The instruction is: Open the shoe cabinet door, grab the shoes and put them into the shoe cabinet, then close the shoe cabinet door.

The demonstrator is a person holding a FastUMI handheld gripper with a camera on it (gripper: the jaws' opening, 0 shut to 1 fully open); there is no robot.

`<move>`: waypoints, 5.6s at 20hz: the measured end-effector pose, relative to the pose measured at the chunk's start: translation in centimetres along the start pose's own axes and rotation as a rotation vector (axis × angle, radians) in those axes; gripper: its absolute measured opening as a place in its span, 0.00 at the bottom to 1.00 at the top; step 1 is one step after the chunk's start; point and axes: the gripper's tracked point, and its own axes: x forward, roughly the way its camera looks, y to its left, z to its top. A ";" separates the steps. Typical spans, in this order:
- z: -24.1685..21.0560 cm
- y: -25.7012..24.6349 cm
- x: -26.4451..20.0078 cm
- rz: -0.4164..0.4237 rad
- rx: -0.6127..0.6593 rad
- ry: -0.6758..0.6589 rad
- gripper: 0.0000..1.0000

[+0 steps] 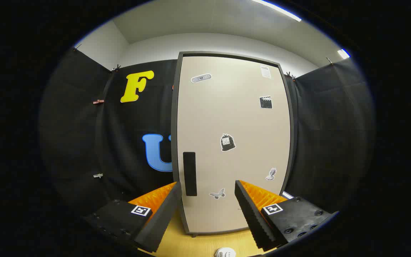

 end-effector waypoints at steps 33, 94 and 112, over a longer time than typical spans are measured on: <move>-5.1 3.5 10.4 0.011 0.028 0.066 0.98; -4.5 -11.6 -6.6 0.281 0.056 0.153 0.33; -0.2 -27.0 -14.5 -0.147 0.075 0.031 0.33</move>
